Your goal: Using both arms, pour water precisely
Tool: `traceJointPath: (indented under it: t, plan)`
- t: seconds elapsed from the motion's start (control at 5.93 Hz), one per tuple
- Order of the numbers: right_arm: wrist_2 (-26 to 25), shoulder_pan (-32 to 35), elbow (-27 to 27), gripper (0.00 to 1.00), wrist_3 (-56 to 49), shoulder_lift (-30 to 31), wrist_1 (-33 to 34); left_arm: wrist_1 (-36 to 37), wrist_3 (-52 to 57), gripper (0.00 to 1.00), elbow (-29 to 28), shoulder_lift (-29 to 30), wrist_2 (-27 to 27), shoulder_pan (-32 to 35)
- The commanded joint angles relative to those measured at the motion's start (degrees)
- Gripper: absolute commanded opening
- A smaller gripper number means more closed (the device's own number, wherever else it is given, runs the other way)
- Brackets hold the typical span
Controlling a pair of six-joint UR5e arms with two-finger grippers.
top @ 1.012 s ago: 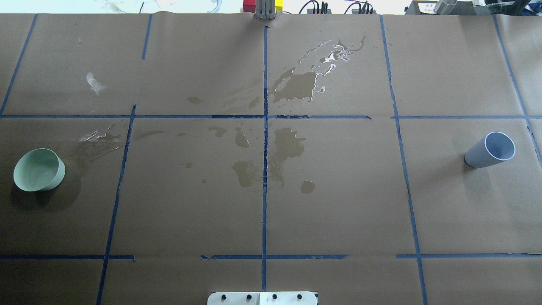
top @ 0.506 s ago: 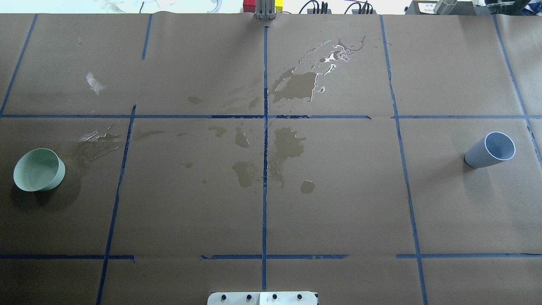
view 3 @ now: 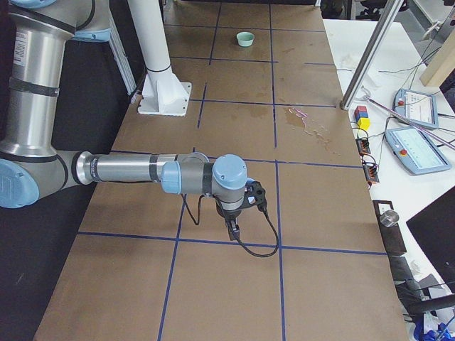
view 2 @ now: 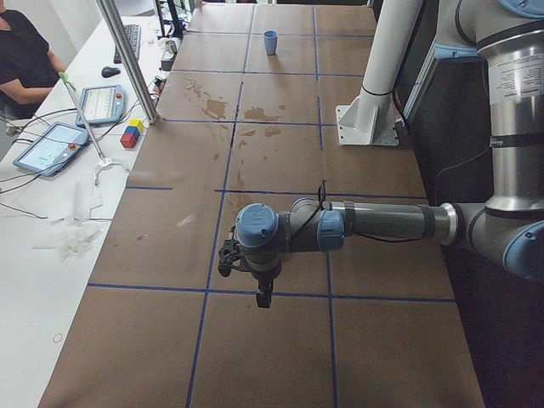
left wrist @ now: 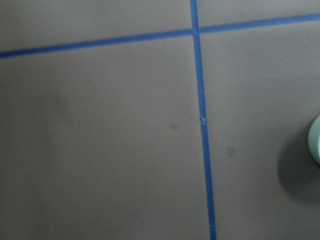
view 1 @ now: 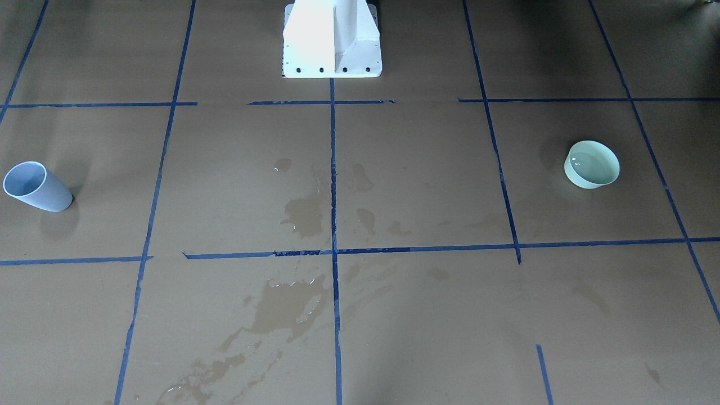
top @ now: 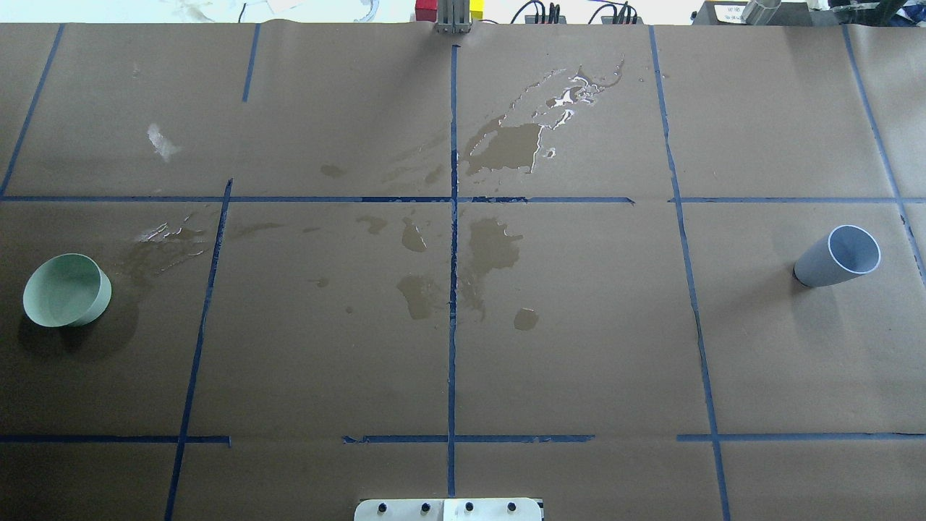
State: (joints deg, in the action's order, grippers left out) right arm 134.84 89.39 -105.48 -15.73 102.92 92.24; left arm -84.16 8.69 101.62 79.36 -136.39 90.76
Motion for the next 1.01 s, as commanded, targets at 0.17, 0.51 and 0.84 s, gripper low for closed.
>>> traceJointPath:
  t: [0.17, 0.51, 0.84]
  plan:
    - [1.0, -0.2, 0.8, 1.0, 12.6, 0.2, -1.0, -0.1, -1.4, 1.0, -0.5, 0.1, -0.7, -0.1]
    - [0.8, -0.2, 1.1, 1.0, 15.3, 0.4, -2.4, -0.1, -1.4, 1.0, 0.1, -0.2, -0.8, 0.0]
    - [0.7, -0.2, 2.4, 1.0, 15.3, 1.4, -7.1, -0.1, -1.5, 1.0, 0.9, -0.2, -1.9, 0.0]
